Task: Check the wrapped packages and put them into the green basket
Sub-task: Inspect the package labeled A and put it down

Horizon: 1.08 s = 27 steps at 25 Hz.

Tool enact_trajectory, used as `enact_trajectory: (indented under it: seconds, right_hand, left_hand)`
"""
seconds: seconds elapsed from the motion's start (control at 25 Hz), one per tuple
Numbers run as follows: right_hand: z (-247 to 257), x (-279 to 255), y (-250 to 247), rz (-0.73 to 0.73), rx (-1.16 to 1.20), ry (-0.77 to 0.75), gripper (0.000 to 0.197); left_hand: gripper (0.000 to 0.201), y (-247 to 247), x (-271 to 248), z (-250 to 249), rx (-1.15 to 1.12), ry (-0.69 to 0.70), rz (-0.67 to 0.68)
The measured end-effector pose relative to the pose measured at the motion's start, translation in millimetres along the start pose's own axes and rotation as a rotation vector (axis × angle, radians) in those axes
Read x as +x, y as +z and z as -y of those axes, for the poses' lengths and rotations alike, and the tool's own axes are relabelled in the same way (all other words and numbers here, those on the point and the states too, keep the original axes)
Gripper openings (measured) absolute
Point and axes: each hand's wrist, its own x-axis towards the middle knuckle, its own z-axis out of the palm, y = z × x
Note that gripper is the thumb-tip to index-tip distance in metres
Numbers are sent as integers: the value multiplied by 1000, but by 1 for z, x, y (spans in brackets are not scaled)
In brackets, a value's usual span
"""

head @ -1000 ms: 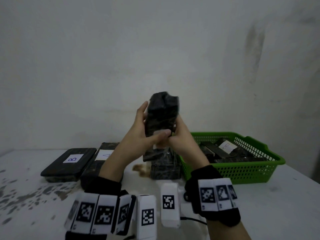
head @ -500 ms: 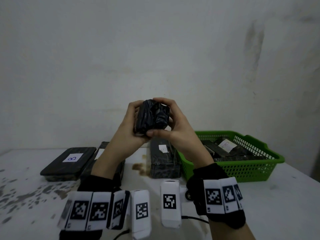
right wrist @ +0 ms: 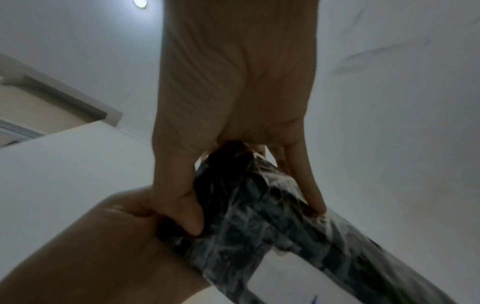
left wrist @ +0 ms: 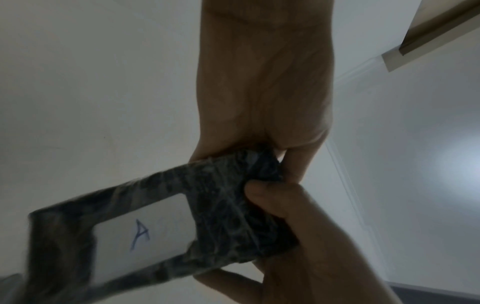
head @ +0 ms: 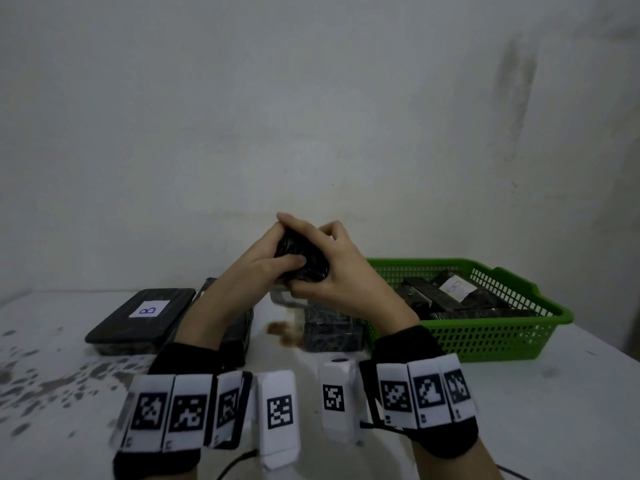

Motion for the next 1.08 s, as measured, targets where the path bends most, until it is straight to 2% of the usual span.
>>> enact_trajectory:
  seconds: [0.08,0.2,0.24,0.32,0.4,0.44,0.52,0.6,0.68,0.72,0.76,0.84,0.92,1.0,1.08]
  right_hand:
    - [-6,1,6,-22,-107,60,62]
    - [-17,4,16,-234,-69,262,51]
    - [-19,4,16,-348,0,347,49]
    - [-22,3,13,-526,123,476,45]
    - [-21,1,11,-582,180,527,43]
    - [-18,2,11,-597,204,524,41]
    - [-11,5,17,-593,259,517,41]
    - [-6,8,26,-453,288,567,42]
    - [-5,8,33,-213,313,645,49]
    - [-5,7,35,-102,339,688,54]
    - [-6,5,34,8,338,718,55]
    - [-12,2,36,239,251,740,43]
    - [-19,2,40,368,226,749,35]
    - [-25,1,39,426,259,786,27]
    - [-27,-2,33,513,221,811,27]
  left_hand:
    - [27,1,1,3,30,-62,-31]
    - [87,-4,3,6,153,-188,-148]
    - [94,-8,4,8,189,-264,-189]
    - [92,-16,3,14,268,-455,-180]
    - [87,-12,-1,17,230,-623,-33]
    - [88,-7,-1,19,166,-631,37]
    - [90,3,3,22,-27,-499,36]
    - [89,8,11,23,-152,-370,-65]
    - [104,4,15,28,-80,-340,-123]
    - [104,0,14,32,-1,-345,-113]
    - [94,-6,11,37,68,-358,-81]
    - [61,-17,4,45,128,-409,37]
    - [40,-23,-2,51,125,-437,137]
    - [33,-25,-1,60,131,-447,150]
    - [28,-32,4,66,152,-469,138]
